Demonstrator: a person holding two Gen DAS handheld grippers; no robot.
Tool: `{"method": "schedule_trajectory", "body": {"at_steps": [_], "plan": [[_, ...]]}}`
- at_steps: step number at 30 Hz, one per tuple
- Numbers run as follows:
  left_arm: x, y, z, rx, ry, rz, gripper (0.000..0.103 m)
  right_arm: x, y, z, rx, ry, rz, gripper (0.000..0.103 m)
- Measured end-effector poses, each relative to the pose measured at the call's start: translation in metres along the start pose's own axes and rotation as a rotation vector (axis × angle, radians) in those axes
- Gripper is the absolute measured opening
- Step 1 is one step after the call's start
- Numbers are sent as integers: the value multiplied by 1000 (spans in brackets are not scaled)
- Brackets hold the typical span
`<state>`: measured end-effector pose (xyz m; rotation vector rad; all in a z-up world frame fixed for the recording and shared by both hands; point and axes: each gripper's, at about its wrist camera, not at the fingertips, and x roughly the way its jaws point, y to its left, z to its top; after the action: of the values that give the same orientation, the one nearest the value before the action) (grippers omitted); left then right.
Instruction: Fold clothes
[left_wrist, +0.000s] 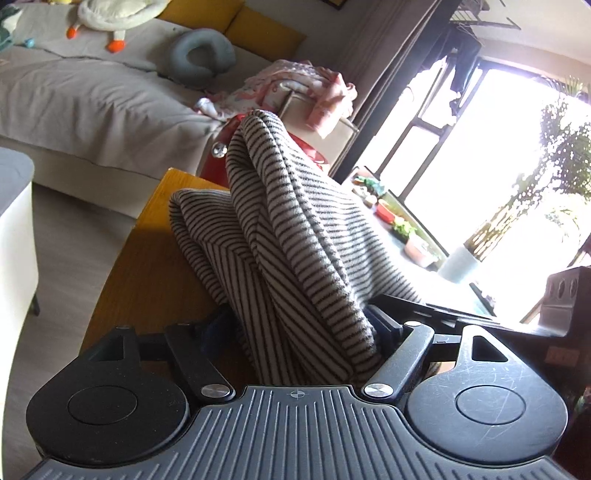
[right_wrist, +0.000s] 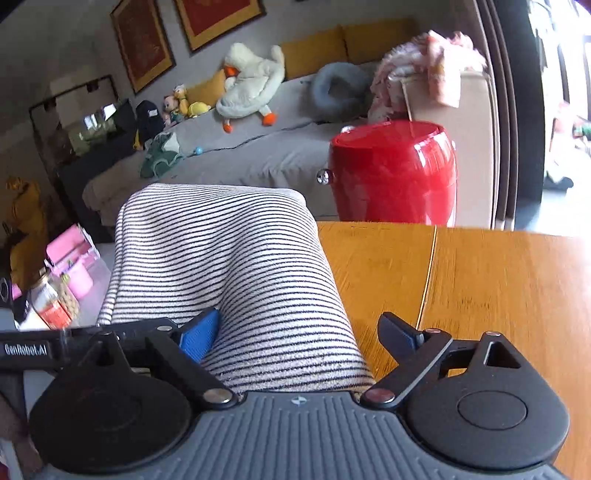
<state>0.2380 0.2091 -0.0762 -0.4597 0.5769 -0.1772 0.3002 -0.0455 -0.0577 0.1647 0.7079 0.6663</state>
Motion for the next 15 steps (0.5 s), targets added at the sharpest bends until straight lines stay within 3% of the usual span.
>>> {"method": "schedule_trajectory", "body": {"at_steps": [6, 10, 15], "plan": [[-16, 1, -1, -39, -34, 19, 81, -6, 4, -7, -53, -38, -11, 96], [-49, -18, 14, 28, -158, 28, 78, -13, 0, -10, -45, -50, -4, 97], [-36, -43, 52, 120, -188, -19, 76, -18, 3, -13, -64, -80, -14, 97]]}}
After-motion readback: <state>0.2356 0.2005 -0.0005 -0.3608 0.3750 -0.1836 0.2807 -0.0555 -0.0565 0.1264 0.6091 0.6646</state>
